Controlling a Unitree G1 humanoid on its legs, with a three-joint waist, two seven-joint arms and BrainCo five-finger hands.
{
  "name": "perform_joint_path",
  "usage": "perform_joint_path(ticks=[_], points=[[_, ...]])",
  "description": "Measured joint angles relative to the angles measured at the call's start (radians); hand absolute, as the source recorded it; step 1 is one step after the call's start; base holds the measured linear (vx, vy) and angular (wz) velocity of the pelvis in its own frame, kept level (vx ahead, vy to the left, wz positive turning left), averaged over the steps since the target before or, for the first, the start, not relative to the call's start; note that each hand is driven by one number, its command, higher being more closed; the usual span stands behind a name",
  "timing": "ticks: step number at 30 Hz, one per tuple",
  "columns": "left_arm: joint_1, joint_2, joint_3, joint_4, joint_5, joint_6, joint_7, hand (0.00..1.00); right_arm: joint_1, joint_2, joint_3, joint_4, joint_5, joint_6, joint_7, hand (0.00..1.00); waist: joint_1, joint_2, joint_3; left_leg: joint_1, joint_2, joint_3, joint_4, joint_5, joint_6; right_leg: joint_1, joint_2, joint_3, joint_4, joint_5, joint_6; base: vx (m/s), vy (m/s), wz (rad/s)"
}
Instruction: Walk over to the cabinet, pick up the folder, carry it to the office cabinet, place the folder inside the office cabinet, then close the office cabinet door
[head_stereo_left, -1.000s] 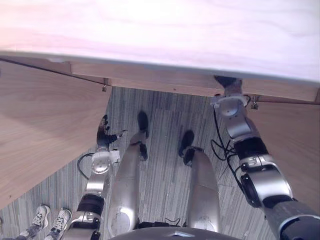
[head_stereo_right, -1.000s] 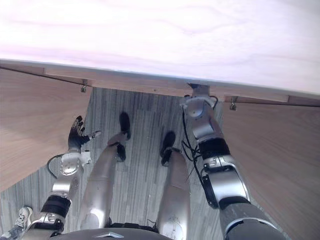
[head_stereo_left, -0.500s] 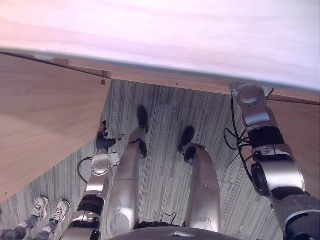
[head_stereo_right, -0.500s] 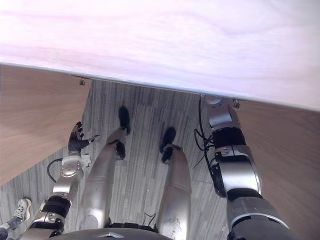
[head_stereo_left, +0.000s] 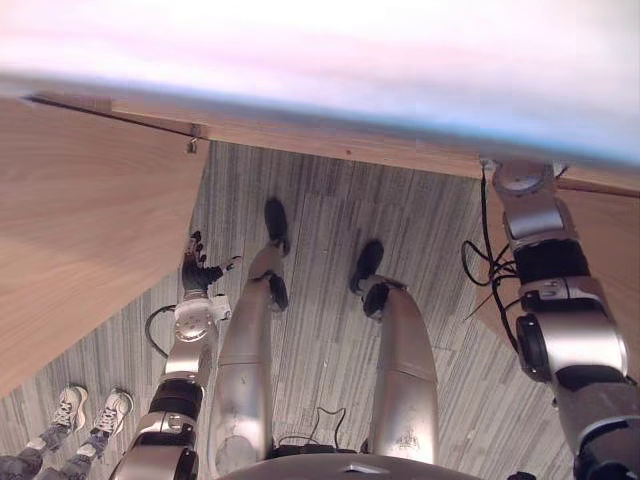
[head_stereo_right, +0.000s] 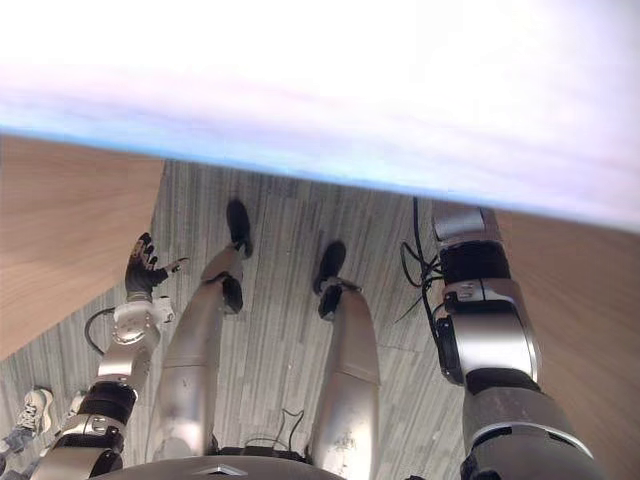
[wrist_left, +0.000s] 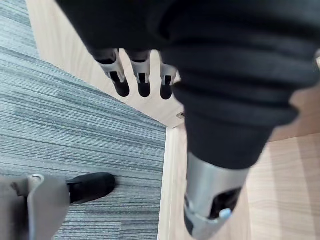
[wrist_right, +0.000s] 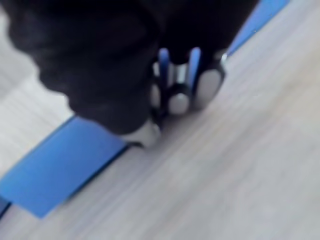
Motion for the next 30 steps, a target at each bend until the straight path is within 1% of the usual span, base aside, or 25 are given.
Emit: perform_joint_path(ticks=[3, 6, 8, 11, 12, 13, 14, 16, 18, 21, 23, 24, 27, 30], points=[[0.0, 0.006, 0.001, -0.012, -0.003, -0.004, 0.0, 0.0, -0.038, -0.014, 0.022, 0.031, 0.008, 0.002, -0.002, 1.0, -0.001, 0.0, 0.0, -0.005, 0.001, 0.007, -0.03, 0.014, 0.004, -0.016, -0.001, -0.002, 0.0, 0.009, -0.004, -0.07, -0.017, 0.01], [0.021, 0.007, 0.001, -0.054, -0.021, -0.008, -0.001, 0.0, -0.083, -0.038, 0.053, 0.059, 0.036, 0.014, -0.003, 1.0, -0.002, 0.0, 0.0, -0.002, 0.003, 0.029, -0.076, 0.022, -0.004, -0.033, -0.001, -0.004, -0.013, 0.021, -0.014, -0.07, -0.018, 0.05], [0.041, 0.007, 0.0, -0.078, -0.023, -0.013, -0.001, 0.0, -0.118, -0.041, 0.063, 0.082, 0.045, 0.02, -0.003, 1.0, -0.002, 0.0, 0.0, 0.0, 0.002, 0.037, -0.102, 0.026, -0.01, -0.043, -0.001, -0.004, -0.022, 0.032, -0.012, -0.08, -0.021, 0.0], [0.059, 0.006, -0.001, -0.09, -0.04, -0.02, -0.002, 0.0, -0.156, -0.058, 0.078, 0.118, 0.068, 0.025, 0.0, 1.0, 0.006, 0.001, 0.0, 0.013, 0.004, 0.063, -0.15, 0.023, -0.017, -0.048, -0.002, -0.005, -0.047, 0.055, -0.019, -0.07, -0.014, 0.02], [0.06, 0.003, -0.005, -0.089, -0.041, -0.02, -0.002, 0.0, -0.168, -0.07, 0.078, 0.118, 0.077, 0.035, 0.005, 1.0, 0.007, 0.001, 0.001, -0.012, 0.008, 0.064, -0.066, 0.012, 0.007, -0.052, -0.022, -0.012, -0.064, 0.068, -0.022, -0.03, -0.006, -0.03], [0.062, -0.004, -0.005, -0.086, -0.041, -0.02, -0.002, 0.0, -0.169, -0.076, 0.08, 0.118, 0.081, 0.036, 0.008, 1.0, 0.015, 0.002, 0.001, -0.01, 0.015, 0.055, -0.019, 0.006, 0.013, -0.055, -0.022, -0.013, -0.058, 0.072, -0.019, -0.02, -0.013, -0.1], [0.063, -0.01, -0.004, -0.087, -0.041, -0.02, -0.002, 0.0, -0.175, -0.078, 0.078, 0.118, 0.085, 0.037, 0.009, 1.0, 0.019, 0.006, 0.002, -0.007, 0.012, 0.06, -0.025, 0.012, 0.026, -0.057, -0.022, -0.009, -0.051, 0.076, -0.012, -0.01, -0.022, -0.16], [0.06, -0.011, -0.004, -0.105, -0.044, -0.022, -0.002, 0.0, -0.182, -0.077, 0.077, 0.118, 0.087, 0.039, 0.011, 1.0, 0.023, 0.006, 0.002, -0.01, 0.009, 0.063, -0.034, 0.015, 0.023, -0.057, -0.024, -0.011, -0.06, 0.093, -0.013, -0.04, -0.003, 0.02], [0.061, -0.012, 0.0, -0.12, -0.059, -0.022, -0.002, 0.0, -0.181, -0.077, 0.074, 0.119, 0.105, 0.041, 0.008, 1.0, 0.025, 0.006, 0.002, -0.01, 0.007, 0.064, -0.047, 0.016, 0.021, -0.056, -0.027, -0.017, -0.063, 0.092, -0.011, -0.05, -0.002, 0.15], [0.061, -0.012, 0.003, -0.124, -0.06, -0.022, -0.002, 0.0, -0.181, -0.077, 0.07, 0.119, 0.105, 0.041, 0.015, 1.0, 0.026, 0.006, 0.002, -0.009, 0.007, 0.061, -0.051, 0.027, 0.006, -0.056, -0.028, -0.026, -0.062, 0.091, -0.012, -0.06, -0.023, 0.07], [0.06, -0.012, 0.003, -0.124, -0.061, -0.022, -0.002, 0.0, -0.178, -0.076, 0.066, 0.119, 0.105, 0.04, 0.023, 1.0, 0.028, 0.006, 0.002, -0.006, 0.009, 0.059, -0.055, 0.03, 0.002, -0.054, -0.027, -0.029, -0.061, 0.091, -0.014, -0.06, -0.036, 0.02], [0.059, -0.012, 0.006, -0.124, -0.062, -0.022, -0.002, 0.0, -0.171, -0.075, 0.065, 0.119, 0.104, 0.04, 0.025, 0.0, 0.029, 0.006, 0.002, -0.003, 0.011, 0.058, -0.056, 0.031, 0.0, -0.05, -0.025, -0.032, -0.061, 0.09, -0.015, -0.06, -0.039, 0.01], [0.041, -0.012, 0.028, -0.121, -0.062, -0.021, -0.002, 0.0, -0.135, -0.07, 0.03, 0.114, 0.102, 0.032, 0.027, 0.0, 0.034, 0.006, 0.002, 0.008, 0.017, 0.056, -0.054, 0.042, 0.004, -0.037, -0.019, -0.034, -0.061, 0.09, -0.021, -0.05, -0.047, -0.01], [0.018, 0.0, 0.04, -0.116, -0.062, -0.021, 0.0, 0.0, -0.099, -0.063, 0.023, 0.09, 0.102, 0.033, 0.026, 0.0, 0.035, 0.006, 0.001, 0.017, 0.024, 0.057, -0.046, 0.043, 0.003, -0.02, -0.012, -0.034, -0.068, 0.091, -0.019, -0.04, -0.051, -0.06]])
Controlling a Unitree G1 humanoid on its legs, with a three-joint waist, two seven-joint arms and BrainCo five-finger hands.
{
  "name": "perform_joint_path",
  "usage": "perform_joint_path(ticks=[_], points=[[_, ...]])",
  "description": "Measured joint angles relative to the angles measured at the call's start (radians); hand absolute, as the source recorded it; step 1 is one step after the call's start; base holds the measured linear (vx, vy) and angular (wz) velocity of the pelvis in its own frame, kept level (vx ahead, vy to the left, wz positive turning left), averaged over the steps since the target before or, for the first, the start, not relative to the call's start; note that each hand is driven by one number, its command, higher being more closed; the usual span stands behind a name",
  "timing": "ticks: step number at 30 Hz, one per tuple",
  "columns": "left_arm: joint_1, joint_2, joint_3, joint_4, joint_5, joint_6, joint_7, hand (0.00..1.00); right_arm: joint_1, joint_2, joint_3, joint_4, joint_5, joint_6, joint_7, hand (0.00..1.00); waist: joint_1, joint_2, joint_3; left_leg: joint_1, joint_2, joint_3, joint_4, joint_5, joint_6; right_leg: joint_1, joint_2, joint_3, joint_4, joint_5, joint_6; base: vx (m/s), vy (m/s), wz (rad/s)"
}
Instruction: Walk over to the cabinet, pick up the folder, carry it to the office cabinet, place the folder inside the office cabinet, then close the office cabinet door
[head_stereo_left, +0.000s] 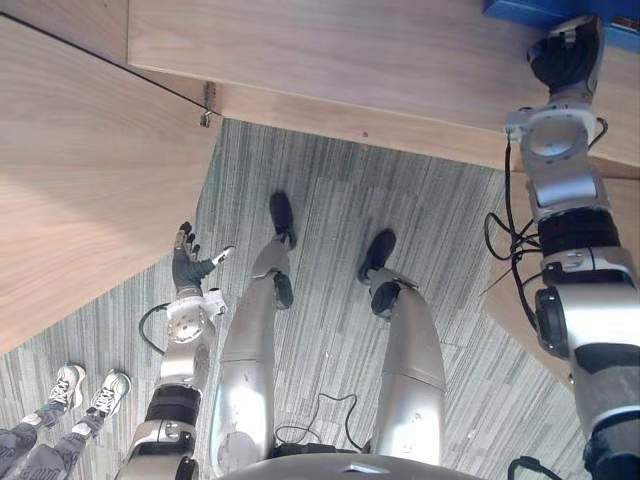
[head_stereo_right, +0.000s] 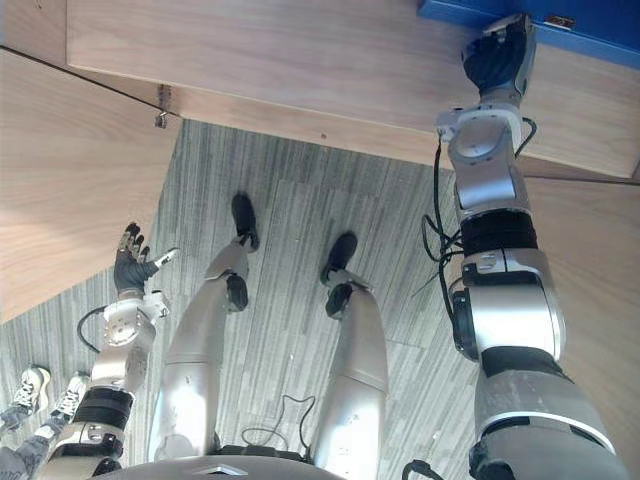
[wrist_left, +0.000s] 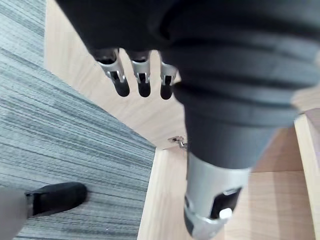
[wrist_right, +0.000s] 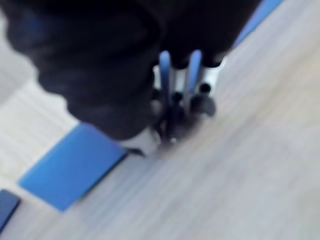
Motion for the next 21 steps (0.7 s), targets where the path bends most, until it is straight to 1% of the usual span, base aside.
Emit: perform_joint_path(ticks=[4, 7, 11, 14, 15, 16, 17, 18, 19, 21], points=[[-0.016, 0.006, 0.003, -0.002, 0.001, 0.001, 0.0, 0.0, 0.085, 0.028, -0.038, -0.117, -0.002, 0.008, -0.002, 0.0, -0.003, -0.001, 0.0, 0.014, 0.006, 0.005, 0.004, -0.004, 0.002, 0.017, 0.005, -0.001, -0.01, 0.002, 0.004, -0.03, -0.052, -0.06], [-0.016, 0.006, 0.023, -0.002, 0.002, 0.003, 0.0, 0.0, 0.165, 0.032, -0.062, -0.223, -0.04, 0.007, -0.003, 0.0, -0.003, -0.001, 0.0, 0.015, 0.018, 0.003, 0.024, -0.013, 0.003, 0.027, 0.015, -0.001, -0.009, 0.002, 0.003, -0.04, -0.066, -0.06], [-0.009, 0.006, 0.032, -0.006, 0.004, 0.009, 0.0, 0.0, 0.307, 0.053, -0.135, -0.397, -0.04, 0.005, -0.006, 0.0, -0.004, -0.002, -0.001, 0.049, 0.023, -0.001, 0.04, -0.032, 0.003, 0.067, 0.019, -0.002, -0.005, -0.012, 0.002, -0.03, -0.061, -0.01], [0.008, 0.006, 0.033, -0.012, 0.005, 0.017, -0.001, 0.0, 0.455, 0.096, -0.167, -0.548, -0.069, -0.003, -0.006, 0.0, -0.01, -0.003, -0.001, 0.089, 0.026, -0.004, 0.05, -0.047, 0.002, 0.112, 0.023, -0.002, -0.012, -0.027, 0.003, -0.04, -0.055, -0.04], [0.011, 0.006, 0.034, -0.012, 0.005, 0.02, 0.0, 0.0, 0.485, 0.108, -0.171, -0.575, -0.079, -0.005, -0.005, 0.0, -0.011, -0.003, -0.002, 0.095, 0.029, -0.004, 0.053, -0.05, 0.002, 0.121, 0.026, -0.002, -0.014, -0.028, 0.004, -0.02, -0.048, -0.09], [0.018, 0.004, 0.035, -0.012, 0.006, 0.026, -0.001, 0.0, 0.557, 0.141, -0.174, -0.635, -0.08, -0.013, -0.002, 0.0, -0.012, -0.005, -0.003, 0.115, 0.036, -0.005, 0.058, -0.066, 0.007, 0.15, 0.034, -0.006, -0.028, -0.03, 0.004, -0.01, -0.047, -0.09], [0.024, 0.004, 0.035, -0.012, 0.007, 0.028, -0.001, 0.0, 0.586, 0.157, -0.174, -0.654, -0.08, -0.016, 0.0, 0.0, -0.014, -0.008, -0.008, 0.12, 0.039, -0.005, 0.062, -0.071, 0.005, 0.16, 0.036, -0.008, -0.033, -0.03, 0.004, 0.0, -0.051, -0.13], [0.036, 0.001, 0.036, -0.011, 0.028, 0.034, -0.001, 0.0, 0.632, 0.191, -0.173, -0.685, -0.087, -0.02, 0.004, 0.0, -0.017, -0.017, -0.015, 0.139, 0.044, -0.005, 0.07, -0.079, -0.002, 0.184, 0.039, -0.012, -0.041, -0.031, 0.004, 0.02, -0.03, -0.07], [0.042, -0.002, 0.037, -0.011, 0.037, 0.038, -0.002, 0.0, 0.653, 0.208, -0.173, -0.694, -0.096, -0.023, 0.006, 0.0, -0.021, -0.02, -0.019, 0.152, 0.045, -0.005, 0.069, -0.081, -0.004, 0.199, 0.04, -0.012, -0.047, -0.032, 0.005, 0.04, -0.035, -0.07], [0.069, -0.013, 0.036, -0.01, 0.076, 0.047, -0.003, 0.0, 0.743, 0.262, -0.159, -0.738, -0.119, -0.031, 0.032, 0.0, -0.033, -0.039, -0.048, 0.199, 0.051, -0.005, 0.071, -0.099, -0.008, 0.26, 0.051, -0.016, -0.076, -0.029, 0.002, 0.08, -0.042, -0.06]])
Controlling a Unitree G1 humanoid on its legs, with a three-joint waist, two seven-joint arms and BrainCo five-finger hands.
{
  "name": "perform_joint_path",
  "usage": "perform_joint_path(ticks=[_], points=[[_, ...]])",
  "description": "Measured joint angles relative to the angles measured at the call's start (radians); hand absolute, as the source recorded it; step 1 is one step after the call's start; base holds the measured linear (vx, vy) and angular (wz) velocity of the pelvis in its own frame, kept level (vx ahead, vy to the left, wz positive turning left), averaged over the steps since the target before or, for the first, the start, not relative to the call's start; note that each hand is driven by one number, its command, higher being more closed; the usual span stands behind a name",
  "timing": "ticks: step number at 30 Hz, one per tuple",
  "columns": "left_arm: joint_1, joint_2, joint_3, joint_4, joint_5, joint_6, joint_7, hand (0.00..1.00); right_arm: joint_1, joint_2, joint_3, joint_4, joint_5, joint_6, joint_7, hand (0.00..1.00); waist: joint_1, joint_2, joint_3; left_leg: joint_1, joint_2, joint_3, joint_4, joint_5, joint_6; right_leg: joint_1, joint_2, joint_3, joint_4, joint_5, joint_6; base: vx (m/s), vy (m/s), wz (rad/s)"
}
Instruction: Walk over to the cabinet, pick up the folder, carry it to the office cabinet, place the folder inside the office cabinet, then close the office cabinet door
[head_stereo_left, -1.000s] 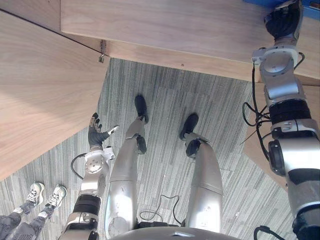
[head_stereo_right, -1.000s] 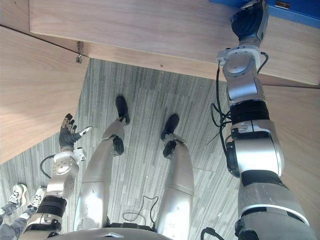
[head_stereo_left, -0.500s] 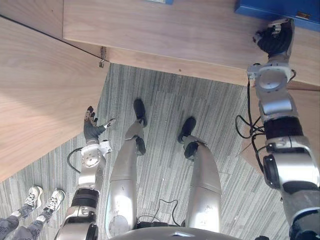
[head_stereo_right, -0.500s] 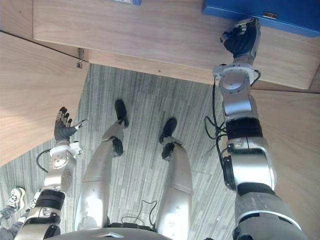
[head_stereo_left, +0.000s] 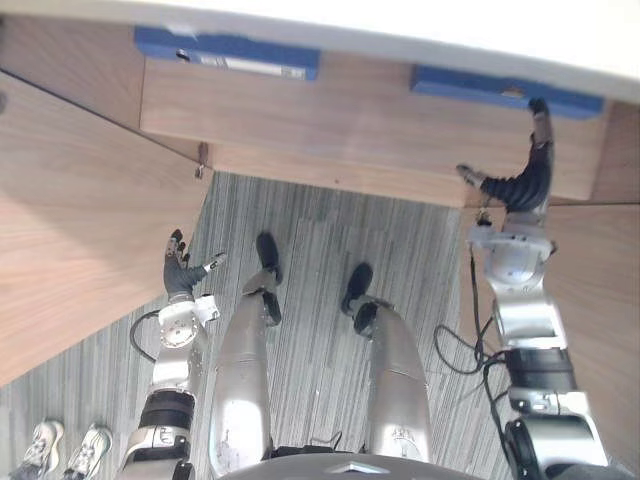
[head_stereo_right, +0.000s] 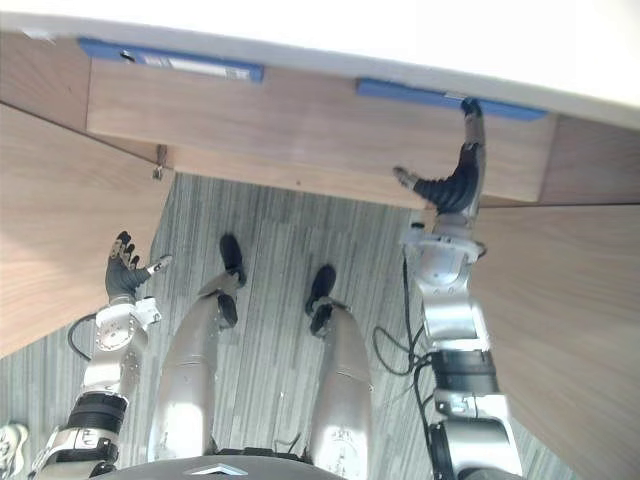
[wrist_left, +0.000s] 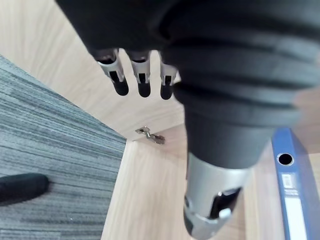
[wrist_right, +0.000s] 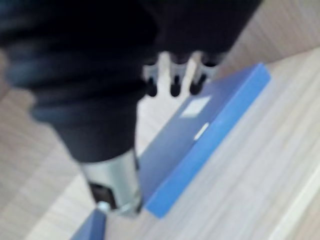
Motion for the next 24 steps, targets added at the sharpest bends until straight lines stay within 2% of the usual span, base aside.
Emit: perform_joint_path(ticks=[2, 5, 8, 14, 16, 22, 24], points=[[0.02, -0.006, -0.008, 0.004, 0.03, 0.007, -0.006, 0.0, 0.068, 0.04, 0.018, -0.037, -0.008, -0.016, 0.014, 0.0, -0.004, -0.014, -0.01, 0.06, 0.003, 0.0, -0.003, -0.015, -0.006, 0.069, 0.008, -0.003, -0.028, 0.0, 0.004, 0.11, -0.049, -0.08], [0.07, -0.005, -0.037, 0.016, 0.077, 0.021, -0.025, 0.0, 0.181, 0.098, 0.063, -0.062, -0.056, -0.05, 0.052, 0.0, -0.011, -0.033, -0.06, 0.149, 0.003, 0.006, -0.02, -0.033, -0.011, 0.162, 0.02, 0.005, -0.074, 0.002, 0.017, 0.13, -0.039, -0.1], [0.109, -0.001, -0.075, 0.074, 0.089, 0.023, -0.044, 0.0, 0.28, 0.165, 0.098, -0.028, -0.077, -0.069, 0.083, 0.0, -0.023, -0.036, -0.107, 0.248, -0.011, 0.006, -0.076, -0.04, -0.022, 0.263, 0.033, 0.014, -0.147, 0.012, 0.028, 0.13, -0.023, -0.06], [0.174, 0.02, -0.116, 0.187, 0.127, 0.045, -0.066, 0.0, 0.371, 0.254, 0.1, 0.237, -0.077, -0.068, 0.129, 0.0, -0.051, -0.037, -0.182, 0.412, -0.029, 0.008, -0.173, -0.032, -0.034, 0.441, 0.07, 0.035, -0.333, 0.075, 0.047, 0.14, 0.009, -0.17], [0.182, 0.031, -0.125, 0.202, 0.148, 0.051, -0.069, 0.0, 0.375, 0.276, 0.088, 0.317, -0.078, -0.066, 0.148, 0.0, -0.053, -0.037, -0.188, 0.462, -0.035, 0.004, -0.195, -0.032, -0.035, 0.498, 0.077, 0.049, -0.39, 0.099, 0.053, 0.11, 0.025, -0.26], [0.212, 0.03, -0.133, 0.248, 0.207, 0.053, -0.086, 0.0, 0.393, 0.309, 0.064, 0.561, -0.079, -0.066, 0.167, 0.0, -0.058, -0.032, -0.259, 0.621, -0.071, 0.031, -0.322, -0.006, -0.039, 0.644, 0.075, 0.083, -0.541, 0.165, 0.07, 0.06, 0.047, -0.2], [0.232, 0.02, -0.131, 0.333, 0.218, 0.052, -0.095, 0.0, 0.394, 0.324, 0.03, 0.654, -0.077, -0.056, 0.168, 0.0, -0.062, -0.025, -0.292, 0.682, -0.089, 0.032, -0.389, 0.014, -0.033, 0.683, 0.07, 0.089, -0.57, 0.17, 0.075, 0.03, 0.059, -0.05]])
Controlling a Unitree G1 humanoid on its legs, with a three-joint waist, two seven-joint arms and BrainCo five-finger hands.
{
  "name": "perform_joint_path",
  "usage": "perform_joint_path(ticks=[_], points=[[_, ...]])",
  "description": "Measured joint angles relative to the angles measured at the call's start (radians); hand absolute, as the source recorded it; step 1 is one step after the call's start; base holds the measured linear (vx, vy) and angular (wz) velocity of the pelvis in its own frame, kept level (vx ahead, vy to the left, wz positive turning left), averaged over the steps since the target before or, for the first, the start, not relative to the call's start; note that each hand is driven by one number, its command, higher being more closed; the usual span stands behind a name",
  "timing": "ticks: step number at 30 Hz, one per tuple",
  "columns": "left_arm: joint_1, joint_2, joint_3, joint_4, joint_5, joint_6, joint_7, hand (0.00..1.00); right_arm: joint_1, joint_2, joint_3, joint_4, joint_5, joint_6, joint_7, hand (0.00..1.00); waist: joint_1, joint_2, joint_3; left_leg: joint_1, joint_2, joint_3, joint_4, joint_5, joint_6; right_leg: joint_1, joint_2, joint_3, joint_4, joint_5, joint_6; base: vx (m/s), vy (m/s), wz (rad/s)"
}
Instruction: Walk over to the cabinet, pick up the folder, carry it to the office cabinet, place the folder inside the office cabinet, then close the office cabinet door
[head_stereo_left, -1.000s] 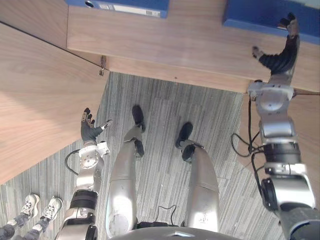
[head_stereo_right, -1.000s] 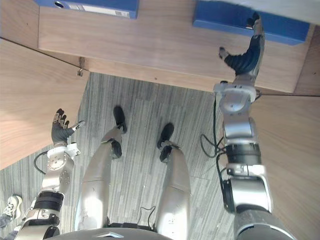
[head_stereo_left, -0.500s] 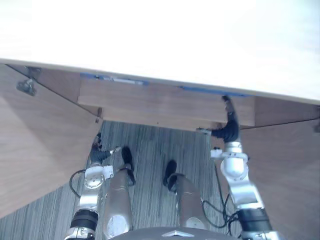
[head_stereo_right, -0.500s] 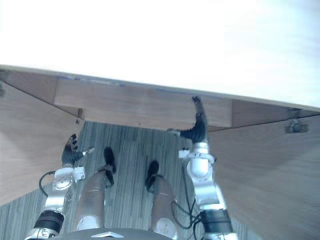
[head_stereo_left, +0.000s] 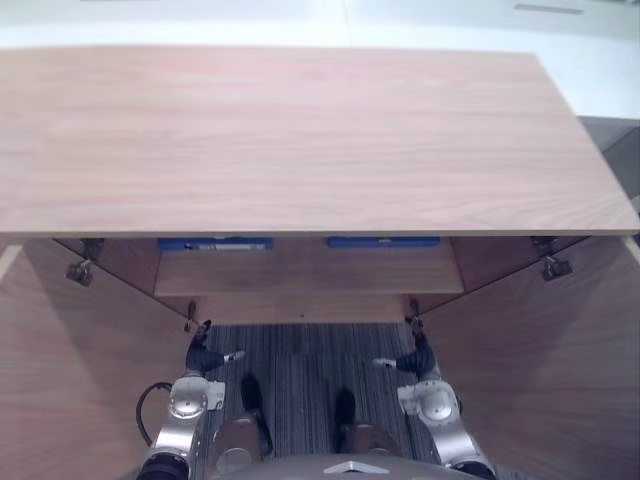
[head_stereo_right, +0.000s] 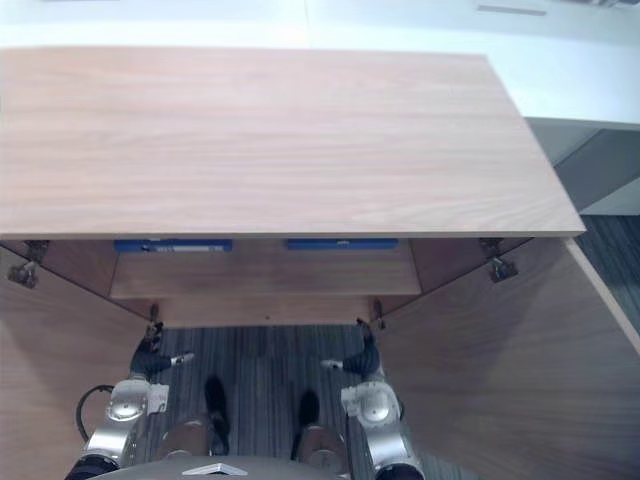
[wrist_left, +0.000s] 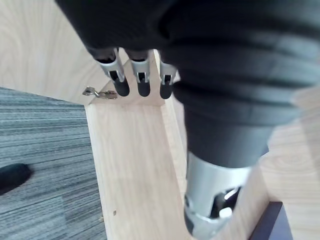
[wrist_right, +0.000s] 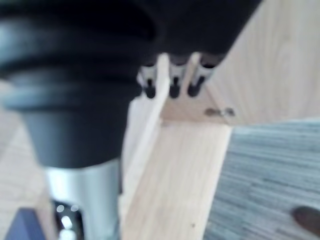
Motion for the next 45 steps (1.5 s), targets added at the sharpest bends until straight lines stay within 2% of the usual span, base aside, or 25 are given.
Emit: perform_joint_path(ticks=[2, 4, 6, 9, 12, 16, 20, 25, 27, 30, 32, 34, 35, 36, 39, 41, 43, 45], points=[[0.032, -0.014, 0.007, 0.035, -0.012, 0.023, -0.031, 0.0, 0.009, 0.004, -0.032, 0.057, 0.001, 0.009, 0.005, 0.0, -0.001, 0.001, -0.019, 0.047, -0.011, 0.006, -0.058, 0.014, -0.005, 0.018, -0.001, 0.011, -0.013, 0.001, 0.002, 0.01, 0.049, -0.15], [0.063, -0.019, -0.012, 0.034, -0.104, 0.022, -0.087, 0.0, 0.015, 0.002, -0.063, 0.12, 0.007, 0.014, 0.009, 0.0, -0.002, 0.001, -0.025, 0.081, -0.02, -0.003, -0.093, 0.026, -0.003, 0.041, -0.002, 0.011, -0.021, 0.0, 0.0, 0.0, 0.058, -0.06], [0.055, -0.019, -0.03, 0.024, -0.156, 0.022, -0.108, 0.0, 0.015, 0.003, -0.074, 0.193, 0.017, 0.028, 0.028, 0.0, -0.004, -0.001, -0.032, 0.102, -0.023, -0.002, -0.095, 0.026, -0.004, 0.064, -0.006, 0.013, -0.028, 0.001, 0.001, -0.01, 0.041, 0.01], [0.004, -0.018, -0.036, 0.017, -0.061, 0.002, -0.056, 0.0, 0.017, 0.014, -0.09, 0.28, 0.05, 0.034, 0.032, 0.0, -0.01, 0.003, -0.044, 0.119, -0.028, -0.002, -0.099, 0.024, -0.003, 0.081, -0.009, 0.017, -0.032, -0.002, 0.005, -0.02, 0.036, -0.02], [-0.008, -0.02, -0.039, 0.018, -0.033, 0.002, -0.03, 0.0, 0.014, 0.018, -0.135, 0.33, 0.061, 0.05, 0.033, 0.0, -0.022, 0.006, -0.047, 0.136, -0.034, -0.003, -0.1, 0.02, -0.002, 0.092, -0.01, 0.037, -0.034, -0.001, 0.005, -0.01, 0.035, -0.12], [0.02, -0.023, -0.042, 0.026, -0.064, 0.0, -0.039, 0.0, 0.021, 0.02, -0.159, 0.36, 0.12, 0.075, 0.033, 0.0, -0.034, 0.005, -0.047, 0.167, -0.042, 0.001, -0.099, 0.007, 0.004, 0.121, -0.015, 0.05, -0.041, -0.002, 0.006, 0.02, 0.036, -0.07], [-0.006, -0.002, -0.054, 0.018, -0.025, 0.003, -0.006, 0.0, 0.016, 0.022, -0.173, 0.366, 0.137, 0.073, 0.032, 0.0, -0.036, 0.006, -0.047, 0.189, -0.043, 0.035, -0.099, -0.006, 0.007, 0.118, -0.011, 0.104, -0.038, -0.001, 0.006, 0.01, 0.026, -0.32], [-0.046, -0.001, -0.062, 0.017, -0.006, 0.003, 0.012, 0.0, -0.008, 0.024, -0.173, 0.367, 0.135, 0.075, 0.026, 0.0, -0.051, 0.003, -0.038, 0.196, -0.051, 0.08, -0.099, -0.025, 0.007, 0.064, -0.007, 0.182, -0.002, 0.001, 0.003, 0.01, 0.025, -0.47], [-0.062, 0.0, -0.062, 0.019, -0.003, 0.004, 0.013, 0.0, -0.011, 0.033, -0.18, 0.367, 0.134, 0.076, 0.022, 0.0, -0.056, -0.007, -0.019, 0.196, -0.055, 0.079, -0.092, -0.032, 0.01, 0.035, -0.005, 0.2, 0.042, -0.001, 0.005, 0.05, 0.012, -0.34], [-0.04, 0.0, -0.024, 0.077, 0.006, -0.007, 0.007, 0.0, -0.008, 0.033, -0.182, 0.383, 0.136, 0.078, 0.021, 0.0, -0.05, -0.012, -0.012, 0.193, -0.059, 0.049, -0.092, -0.038, 0.016, 0.011, -0.005, 0.171, 0.091, -0.006, -0.002, 0.04, -0.009, -0.07], [-0.02, -0.006, 0.038, 0.146, 0.007, 0.023, 0.002, 0.0, -0.006, 0.033, -0.181, 0.384, 0.136, 0.077, 0.021, 0.0, -0.047, -0.015, -0.009, 0.186, -0.053, 0.044, -0.092, -0.046, 0.024, 0.02, -0.007, 0.159, 0.071, -0.011, -0.004, 0.04, -0.02, 0.11], [0.008, -0.009, 0.049, 0.168, 0.006, 0.035, 0.003, 0.0, -0.003, 0.034, -0.182, 0.384, 0.138, 0.075, 0.021, 0.0, -0.038, -0.021, 0.003, 0.175, -0.055, 0.021, -0.065, -0.052, 0.017, 0.042, -0.014, 0.135, 0.053, -0.014, 0.005, 0.02, -0.006, 0.33], [0.016, -0.009, 0.049, 0.181, 0.006, 0.036, 0.003, 0.0, 0.0, 0.033, -0.181, 0.386, 0.137, 0.076, 0.019, 0.0, -0.028, -0.024, 0.006, 0.17, -0.053, 0.019, -0.047, -0.06, 0.007, 0.06, -0.014, 0.125, 0.017, -0.003, 0.012, 0.0, -0.019, 0.25], [0.03, -0.018, 0.05, 0.182, 0.006, 0.037, 0.004, 0.0, 0.0, 0.031, -0.177, 0.386, 0.137, 0.076, 0.019, 0.0, -0.003, -0.023, 0.003, 0.16, -0.046, 0.019, -0.034, -0.065, 0.004, 0.086, -0.011, 0.116, -0.048, 0.026, 0.012, 0.0, -0.026, 0.1], [0.017, -0.023, 0.051, 0.183, 0.003, 0.036, 0.009, 0.0, -0.047, 0.033, -0.162, 0.385, 0.14, 0.072, 0.017, 0.0, 0.009, -0.027, 0.012, 0.09, -0.033, 0.006, 0.016, -0.062, 0.01, 0.093, -0.001, 0.107, -0.133, 0.086, 0.006, -0.01, -0.05, 0.08], [0.006, -0.034, 0.043, 0.174, 0.003, 0.036, 0.008, 0.0, -0.067, 0.033, -0.148, 0.385, 0.151, 0.07, 0.016, 0.0, 0.007, -0.014, 0.033, 0.049, -0.02, -0.02, 0.087, -0.085, -0.004, 0.093, 0.008, 0.083, -0.122, 0.086, 0.0, -0.06, -0.052, 0.28], [0.009, -0.043, 0.051, 0.169, -0.084, -0.001, -0.032, 0.0, -0.084, 0.03, -0.143, 0.381, 0.171, 0.068, 0.008, 0.0, 0.007, 0.012, 0.053, 0.001, 0.018, -0.043, 0.191, -0.12, -0.025, 0.058, 0.028, 0.063, -0.033, 0.044, -0.015, -0.09, -0.064, 0.19], [0.011, -0.048, 0.057, 0.179, -0.06, 0.015, -0.002, 0.0, -0.083, 0.031, -0.143, 0.377, 0.179, 0.066, 0.0, 0.0, 0.009, 0.015, 0.054, 0.004, 0.024, -0.059, 0.178, -0.116, -0.023, 0.024, 0.028, 0.059, 0.032, 0.007, -0.024, -0.09, -0.056, 0.1]])
